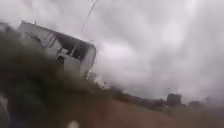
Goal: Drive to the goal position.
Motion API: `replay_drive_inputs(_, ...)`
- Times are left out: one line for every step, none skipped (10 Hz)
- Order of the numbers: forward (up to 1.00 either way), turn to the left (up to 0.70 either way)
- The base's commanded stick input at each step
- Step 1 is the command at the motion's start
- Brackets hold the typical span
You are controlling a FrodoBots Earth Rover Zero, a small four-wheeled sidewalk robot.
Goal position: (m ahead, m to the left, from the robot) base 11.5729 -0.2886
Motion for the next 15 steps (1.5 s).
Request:
replay_drive_inputs(0.70, 0.00)
replay_drive_inputs(0.70, 0.00)
replay_drive_inputs(0.70, 0.00)
replay_drive_inputs(0.70, 0.00)
replay_drive_inputs(0.70, 0.00)
replay_drive_inputs(0.70, -0.02)
replay_drive_inputs(0.70, -0.35)
replay_drive_inputs(0.70, -0.35)
replay_drive_inputs(0.70, -0.35)
replay_drive_inputs(0.70, -0.35)
replay_drive_inputs(0.70, -0.35)
replay_drive_inputs(0.70, -0.30)
replay_drive_inputs(0.70, -0.23)
replay_drive_inputs(0.46, -0.14)
replay_drive_inputs(0.18, -0.06)
